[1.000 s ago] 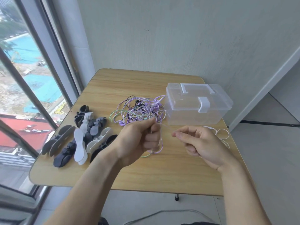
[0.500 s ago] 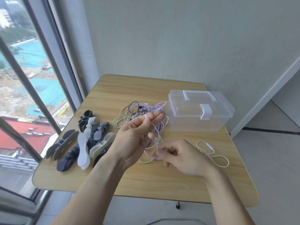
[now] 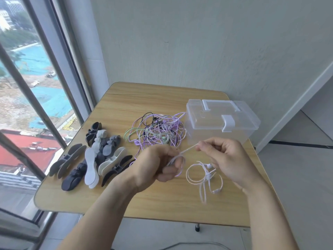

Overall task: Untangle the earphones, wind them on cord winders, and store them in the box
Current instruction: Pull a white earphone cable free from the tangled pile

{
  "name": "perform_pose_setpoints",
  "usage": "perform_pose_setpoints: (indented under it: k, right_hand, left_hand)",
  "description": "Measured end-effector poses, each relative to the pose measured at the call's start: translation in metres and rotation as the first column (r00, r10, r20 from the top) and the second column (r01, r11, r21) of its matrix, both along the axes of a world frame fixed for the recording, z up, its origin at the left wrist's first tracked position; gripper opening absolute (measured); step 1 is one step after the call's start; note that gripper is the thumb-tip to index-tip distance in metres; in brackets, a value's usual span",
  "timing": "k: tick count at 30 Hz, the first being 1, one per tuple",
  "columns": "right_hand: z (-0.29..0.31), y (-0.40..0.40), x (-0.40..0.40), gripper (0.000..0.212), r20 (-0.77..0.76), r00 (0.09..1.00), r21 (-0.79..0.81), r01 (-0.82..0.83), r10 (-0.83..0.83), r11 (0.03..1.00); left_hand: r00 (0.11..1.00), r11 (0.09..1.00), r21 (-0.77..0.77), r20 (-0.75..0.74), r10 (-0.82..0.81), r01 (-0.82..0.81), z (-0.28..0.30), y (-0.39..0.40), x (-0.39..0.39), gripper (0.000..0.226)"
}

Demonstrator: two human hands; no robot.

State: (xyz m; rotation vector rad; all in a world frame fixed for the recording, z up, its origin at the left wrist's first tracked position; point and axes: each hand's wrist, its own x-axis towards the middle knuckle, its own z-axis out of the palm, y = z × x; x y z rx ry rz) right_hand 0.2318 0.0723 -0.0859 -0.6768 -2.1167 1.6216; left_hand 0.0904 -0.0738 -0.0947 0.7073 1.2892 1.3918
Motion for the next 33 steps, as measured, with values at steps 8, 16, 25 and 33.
perform_pose_setpoints:
  k: [8, 16, 25, 33]
  right_hand:
    - [-0.013, -0.019, -0.012, 0.020, 0.181, 0.953, 0.096, -0.264, 0.244, 0.960]
    - [-0.002, -0.041, -0.018, 0.021, 0.205, 0.890, 0.067, -0.427, 0.407, 0.902]
    - [0.001, -0.002, 0.002, 0.050, -0.256, 0.960, -0.165, -0.155, 0.109, 0.974]
    - [0.004, 0.014, 0.022, 0.034, -0.088, 0.966, 0.028, 0.247, -0.244, 0.968]
  left_hand:
    - [0.845, 0.868, 0.188, 0.393, 0.363, -0.460, 0.005, -0.002, -0.008, 0.026]
    - [0.650, 0.859, 0.341, -0.561, 0.512, -0.382, -0.007, -0.001, 0.001, 0.023]
    - [0.878, 0.980, 0.190, -0.459, 0.135, -0.052, -0.002, -0.009, 0.003, 0.032]
    - [0.795, 0.809, 0.153, 0.355, 0.492, -0.568, 0.008, -0.008, -0.018, 0.046]
